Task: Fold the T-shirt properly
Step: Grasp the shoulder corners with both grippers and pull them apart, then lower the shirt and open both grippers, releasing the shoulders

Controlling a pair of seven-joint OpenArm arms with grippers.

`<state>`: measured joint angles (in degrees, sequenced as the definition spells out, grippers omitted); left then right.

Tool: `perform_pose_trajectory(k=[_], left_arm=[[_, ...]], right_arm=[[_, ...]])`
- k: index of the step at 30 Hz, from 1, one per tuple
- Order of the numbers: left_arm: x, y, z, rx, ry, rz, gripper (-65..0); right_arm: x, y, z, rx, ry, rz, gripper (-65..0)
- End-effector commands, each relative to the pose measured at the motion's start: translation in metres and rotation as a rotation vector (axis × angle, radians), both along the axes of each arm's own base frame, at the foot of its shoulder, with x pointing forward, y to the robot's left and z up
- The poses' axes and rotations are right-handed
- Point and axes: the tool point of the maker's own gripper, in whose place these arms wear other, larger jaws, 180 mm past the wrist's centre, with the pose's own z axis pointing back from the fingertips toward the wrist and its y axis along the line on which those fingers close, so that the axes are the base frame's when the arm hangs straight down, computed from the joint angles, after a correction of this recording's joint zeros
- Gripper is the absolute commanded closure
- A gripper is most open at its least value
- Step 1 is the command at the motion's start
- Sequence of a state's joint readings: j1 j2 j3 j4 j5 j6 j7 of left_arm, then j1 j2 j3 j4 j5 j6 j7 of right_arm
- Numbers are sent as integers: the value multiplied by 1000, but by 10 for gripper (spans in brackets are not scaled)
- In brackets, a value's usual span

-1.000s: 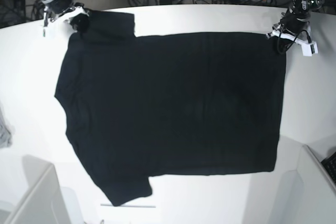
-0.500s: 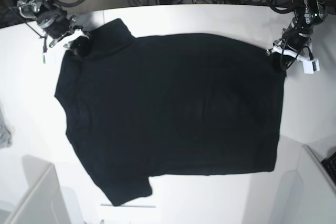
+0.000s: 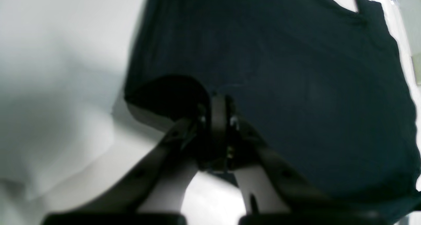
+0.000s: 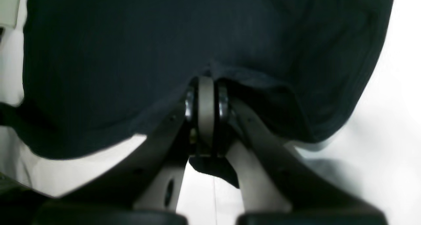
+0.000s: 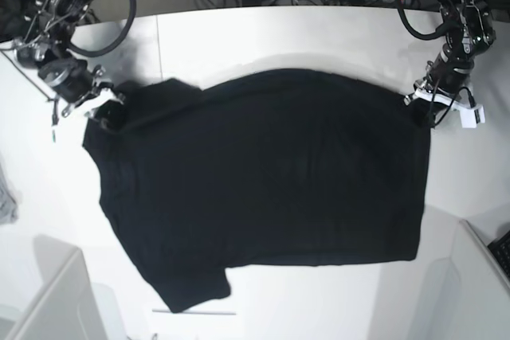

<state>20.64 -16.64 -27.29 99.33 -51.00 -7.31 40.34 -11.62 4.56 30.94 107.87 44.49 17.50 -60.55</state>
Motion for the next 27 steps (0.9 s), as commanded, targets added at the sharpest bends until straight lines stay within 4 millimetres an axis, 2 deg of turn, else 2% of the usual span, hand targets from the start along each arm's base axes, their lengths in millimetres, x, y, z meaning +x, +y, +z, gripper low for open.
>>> perform_pose_trajectory(k=[1, 5, 10, 18, 27], left_arm=[[7, 4, 10, 10, -39, 3, 0], [14, 4, 8, -15, -48, 25, 0], [28, 12, 13, -19, -75, 47, 0], [43, 21, 6, -42, -74, 80, 0], [57, 23, 17, -45, -110, 82, 0]], right_arm=[[10, -2, 14, -7, -52, 4, 0], [28, -7, 21, -61, -73, 7, 0], [44, -3, 11, -108, -42, 28, 0], [72, -3, 5, -59, -33, 23, 0], [106, 0, -1, 18, -13, 14, 0]])
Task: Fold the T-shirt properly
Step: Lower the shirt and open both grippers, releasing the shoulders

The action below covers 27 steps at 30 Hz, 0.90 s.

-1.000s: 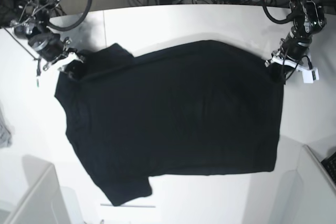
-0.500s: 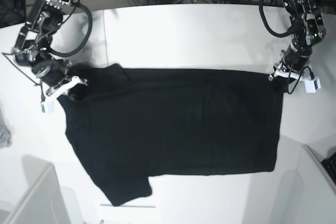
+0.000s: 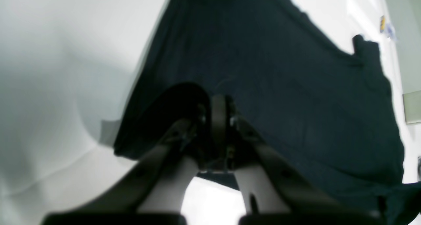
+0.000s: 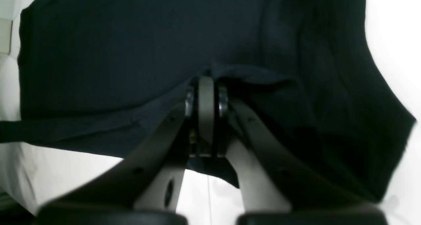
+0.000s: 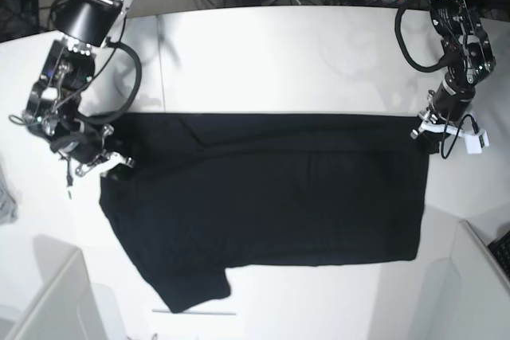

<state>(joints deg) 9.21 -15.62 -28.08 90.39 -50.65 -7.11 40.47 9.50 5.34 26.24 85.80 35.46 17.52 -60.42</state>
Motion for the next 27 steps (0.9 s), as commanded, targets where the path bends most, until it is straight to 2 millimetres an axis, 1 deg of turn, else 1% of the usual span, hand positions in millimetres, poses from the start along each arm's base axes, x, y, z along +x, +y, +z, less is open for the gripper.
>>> perform_pose_trajectory(k=[1, 3, 6, 11, 14, 17, 19, 22, 27], left_arm=[[10, 8, 14, 16, -48, 7, 0], [12, 10, 11, 7, -42, 16, 0], [17, 12, 7, -10, -38, 29, 0], [21, 17, -3, -32, -16, 47, 0], [27, 16, -4, -40, -18, 47, 0], [27, 17, -8, -49, -7, 52, 0], [32, 18, -7, -55, -14, 56, 0], [32, 19, -13, -68, 1, 64, 0], [36, 20, -10, -68, -8, 66, 0]], right_arm=[[14, -5, 16, -1, -57, -8, 0], [18, -7, 14, 2, -47, -7, 0], [24, 2, 7, 0, -18, 37, 0], [32, 6, 4, -14, -29, 54, 0], [33, 5, 0, -6, -22, 46, 0], [32, 5, -1, -5, -19, 46, 0], [32, 5, -2, -3, -16, 45, 0], [32, 3, -2, -2, -17, 39, 0], [31, 2, -3, -1, -15, 36, 0]])
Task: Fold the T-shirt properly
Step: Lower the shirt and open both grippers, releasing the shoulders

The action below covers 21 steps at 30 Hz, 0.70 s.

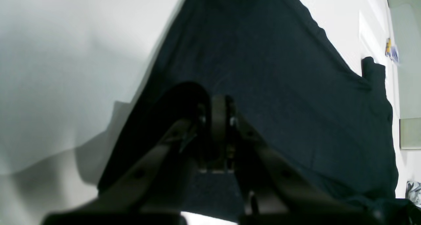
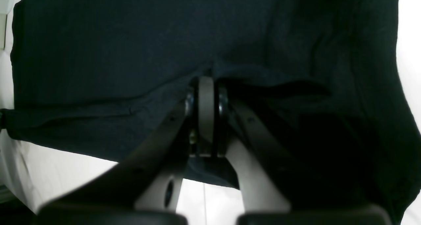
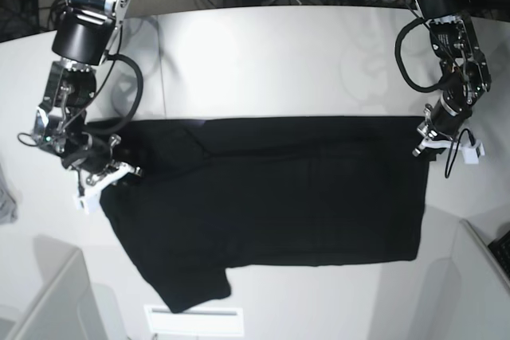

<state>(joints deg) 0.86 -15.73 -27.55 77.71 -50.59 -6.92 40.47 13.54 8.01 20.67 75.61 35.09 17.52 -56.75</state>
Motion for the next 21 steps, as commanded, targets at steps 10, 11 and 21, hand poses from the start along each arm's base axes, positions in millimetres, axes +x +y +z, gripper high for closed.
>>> perform_pose_trajectory(k=[10, 11, 21], left_arm=[[31, 13, 27, -9, -90, 31, -265], [36, 13, 29, -15, -99, 33, -309], [53, 21, 78, -58, -244, 58, -413]], right_arm=[[10, -30, 21, 3, -71, -78, -312], [9, -42, 23, 12, -78, -118, -329], [-33, -122, 60, -63, -201, -361, -312]])
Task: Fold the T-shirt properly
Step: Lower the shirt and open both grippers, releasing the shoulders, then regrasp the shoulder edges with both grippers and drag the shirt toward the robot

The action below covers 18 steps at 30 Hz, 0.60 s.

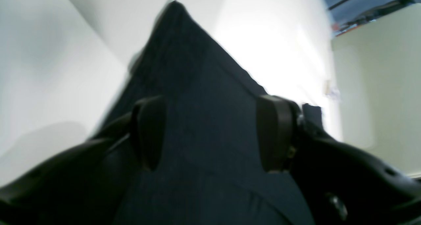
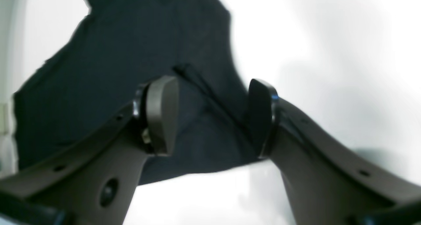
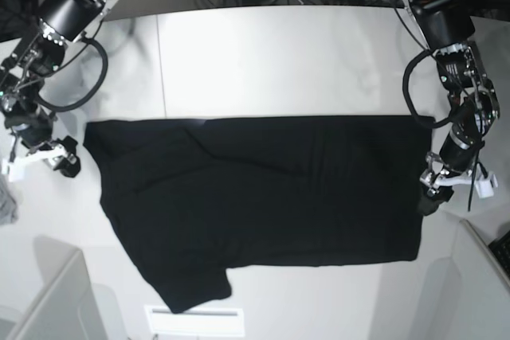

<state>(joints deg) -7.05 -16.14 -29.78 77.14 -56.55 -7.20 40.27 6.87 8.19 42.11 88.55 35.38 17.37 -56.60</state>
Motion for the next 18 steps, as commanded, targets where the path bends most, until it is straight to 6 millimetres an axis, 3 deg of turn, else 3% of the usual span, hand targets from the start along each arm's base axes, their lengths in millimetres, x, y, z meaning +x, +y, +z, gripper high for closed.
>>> perform_pose_trajectory(k=[1, 5, 9, 13, 18], left_arm=[[-6, 19, 20, 11, -59, 41, -413], [-67, 49, -5, -50, -9, 142, -413], [-114, 54, -18, 1, 68, 148, -413], [-138, 49, -26, 30, 120, 128, -413], [-146, 45, -34, 14, 143, 132, -413]], right_arm=[[2, -9, 21, -43, -60, -9, -312], [-31, -11, 14, -23, -5, -127, -312], [-47, 0, -3, 49, 45, -192, -320], [-51, 19, -16, 102, 61, -190, -320], [-51, 29, -35, 164, 101, -195, -320]])
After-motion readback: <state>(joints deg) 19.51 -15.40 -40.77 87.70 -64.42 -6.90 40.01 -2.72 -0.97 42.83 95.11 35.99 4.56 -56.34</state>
